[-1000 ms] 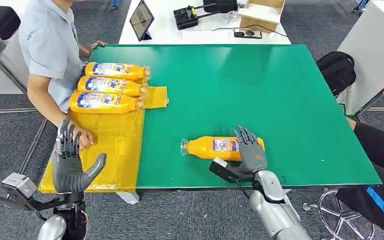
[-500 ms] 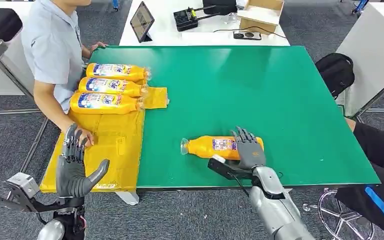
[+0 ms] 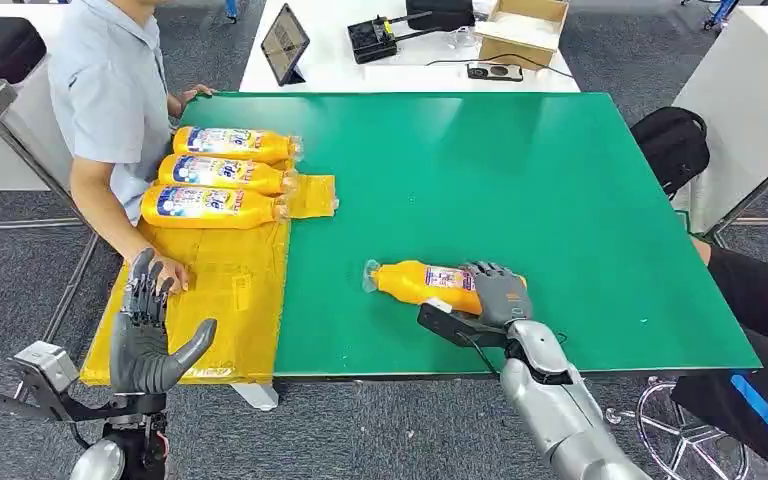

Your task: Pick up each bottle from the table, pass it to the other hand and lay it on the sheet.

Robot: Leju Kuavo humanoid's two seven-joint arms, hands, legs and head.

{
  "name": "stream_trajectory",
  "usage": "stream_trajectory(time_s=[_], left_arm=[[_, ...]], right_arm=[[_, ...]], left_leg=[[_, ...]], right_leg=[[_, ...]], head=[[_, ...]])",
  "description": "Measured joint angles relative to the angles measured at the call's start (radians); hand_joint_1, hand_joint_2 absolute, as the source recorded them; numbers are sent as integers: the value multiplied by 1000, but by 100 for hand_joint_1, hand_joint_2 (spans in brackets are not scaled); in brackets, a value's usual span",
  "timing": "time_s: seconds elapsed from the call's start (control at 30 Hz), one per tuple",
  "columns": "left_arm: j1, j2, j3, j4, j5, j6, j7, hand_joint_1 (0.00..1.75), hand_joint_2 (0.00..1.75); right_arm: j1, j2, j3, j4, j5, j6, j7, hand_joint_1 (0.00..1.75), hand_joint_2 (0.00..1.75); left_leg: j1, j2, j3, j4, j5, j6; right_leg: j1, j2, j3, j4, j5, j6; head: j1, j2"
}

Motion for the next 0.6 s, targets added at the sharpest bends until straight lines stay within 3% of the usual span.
stream_trajectory(time_s=[0.07,0.1,0.13,0.17,0.2,0.37,0.6], left_arm=[[1,0,2,0,1,0,1,0,175],[1,0,4,0,1,0,1,0,175],[2,0,5,0,2,0,1,0,175],[3,0,6,0,3,0,1,0,175],[2,0,6,0,9,0,0,0,175],[-3,0,-10,20,32,20,-34,0,175],[0,-16,-70,53,33,43,-53,0,175]], right_arm=[[1,-10,2,0,-15,-2,-11,140,175],[3,-16,2,0,-26,-2,-22,106,175],[5,-21,1,-1,-39,-2,-35,113,175],[9,-26,0,-3,-61,-2,-63,155,175],[13,-31,-3,-7,-91,0,-96,175,175],[103,-31,-31,-107,-384,46,-389,175,175],[223,2,-33,-259,-521,92,-485,175,175]], left_leg=[[0,-1,0,0,0,0],[0,-1,0,0,0,0],[0,-1,1,0,0,0],[0,-1,1,0,0,0],[0,-1,1,0,0,0],[0,1,1,0,-1,0],[1,0,-1,0,-1,-1]], right_leg=[[0,0,0,0,0,0],[0,0,0,0,0,0],[0,0,1,0,0,0],[0,0,1,0,0,0],[0,0,1,0,0,0],[0,0,1,0,0,0],[1,0,0,0,0,0]], head=[[0,0],[0,0],[0,0],[0,0],[0,0],[0,0],[0,0]])
